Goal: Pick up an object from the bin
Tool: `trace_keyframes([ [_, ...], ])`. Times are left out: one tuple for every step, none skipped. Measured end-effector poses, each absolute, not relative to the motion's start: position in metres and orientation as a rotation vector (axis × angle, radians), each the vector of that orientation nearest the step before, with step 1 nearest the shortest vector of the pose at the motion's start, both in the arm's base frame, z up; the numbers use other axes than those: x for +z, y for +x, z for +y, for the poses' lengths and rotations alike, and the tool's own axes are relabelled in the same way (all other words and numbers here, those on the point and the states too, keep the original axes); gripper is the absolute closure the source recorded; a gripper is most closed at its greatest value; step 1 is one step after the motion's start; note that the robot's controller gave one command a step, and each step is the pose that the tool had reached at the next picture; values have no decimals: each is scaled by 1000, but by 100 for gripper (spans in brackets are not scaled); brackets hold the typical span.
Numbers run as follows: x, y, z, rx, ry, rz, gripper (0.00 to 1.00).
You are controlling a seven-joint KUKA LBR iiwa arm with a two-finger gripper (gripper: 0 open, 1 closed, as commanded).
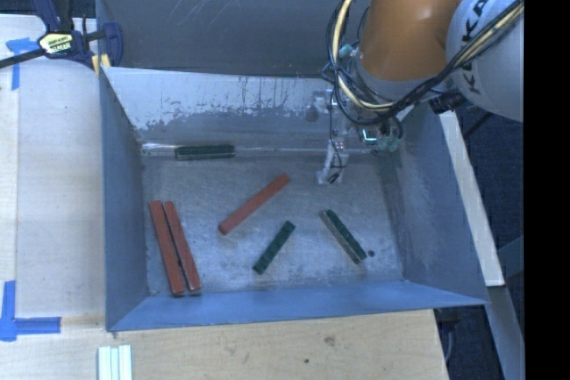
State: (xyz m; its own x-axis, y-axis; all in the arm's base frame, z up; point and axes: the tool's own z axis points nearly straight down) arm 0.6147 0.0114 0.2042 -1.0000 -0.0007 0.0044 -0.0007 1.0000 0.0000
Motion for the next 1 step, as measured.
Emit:
trace_keyframes([
  [86,609,63,-2,141,-3133,0],
])
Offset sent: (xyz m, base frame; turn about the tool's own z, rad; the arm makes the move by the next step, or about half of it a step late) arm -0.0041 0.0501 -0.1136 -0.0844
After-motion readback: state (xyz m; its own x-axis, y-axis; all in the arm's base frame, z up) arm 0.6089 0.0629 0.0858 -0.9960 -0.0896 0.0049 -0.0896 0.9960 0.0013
